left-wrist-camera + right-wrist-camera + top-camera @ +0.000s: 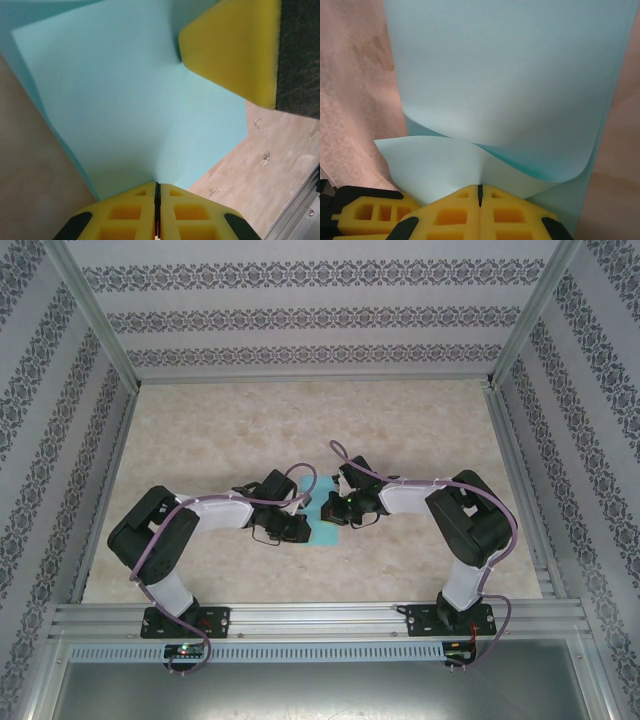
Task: Fold a paper plane with a square sheet of paper (fold left side to right side)
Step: Fold the triangle a second time at the center of the table.
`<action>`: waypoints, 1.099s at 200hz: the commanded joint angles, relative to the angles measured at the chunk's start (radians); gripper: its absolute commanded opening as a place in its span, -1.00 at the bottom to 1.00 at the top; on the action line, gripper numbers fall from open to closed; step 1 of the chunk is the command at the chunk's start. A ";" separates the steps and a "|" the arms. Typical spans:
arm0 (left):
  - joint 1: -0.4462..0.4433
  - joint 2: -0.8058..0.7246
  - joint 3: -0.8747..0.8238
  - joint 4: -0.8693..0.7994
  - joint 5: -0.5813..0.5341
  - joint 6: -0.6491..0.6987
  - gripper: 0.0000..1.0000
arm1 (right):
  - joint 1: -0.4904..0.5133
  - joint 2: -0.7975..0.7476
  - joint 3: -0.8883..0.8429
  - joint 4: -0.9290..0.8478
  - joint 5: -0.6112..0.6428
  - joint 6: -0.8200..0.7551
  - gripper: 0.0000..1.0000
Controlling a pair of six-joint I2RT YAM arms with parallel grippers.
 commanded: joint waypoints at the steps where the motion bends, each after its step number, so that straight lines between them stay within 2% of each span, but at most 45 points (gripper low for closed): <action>1: -0.007 -0.033 -0.058 -0.029 -0.017 -0.010 -0.81 | -0.017 0.014 -0.004 -0.085 0.059 -0.021 -1.00; 65: -0.007 -0.140 -0.168 -0.042 -0.029 -0.050 -0.85 | -0.020 0.014 -0.001 -0.088 0.054 -0.024 -1.00; 110: 0.013 -0.244 -0.105 -0.043 -0.006 -0.062 -0.83 | -0.018 0.014 0.005 -0.085 0.050 -0.024 -1.00; 162: 0.015 -0.081 0.023 -0.021 0.037 -0.032 -0.84 | -0.014 0.013 0.011 -0.089 0.047 -0.027 -1.00; 191: 0.015 -0.035 0.035 -0.034 -0.019 -0.013 -0.83 | -0.010 0.018 0.014 -0.085 0.045 -0.026 -1.00; 220: 0.015 -0.002 0.031 -0.045 -0.026 -0.009 -0.83 | -0.008 0.018 0.019 -0.086 0.044 -0.027 -1.00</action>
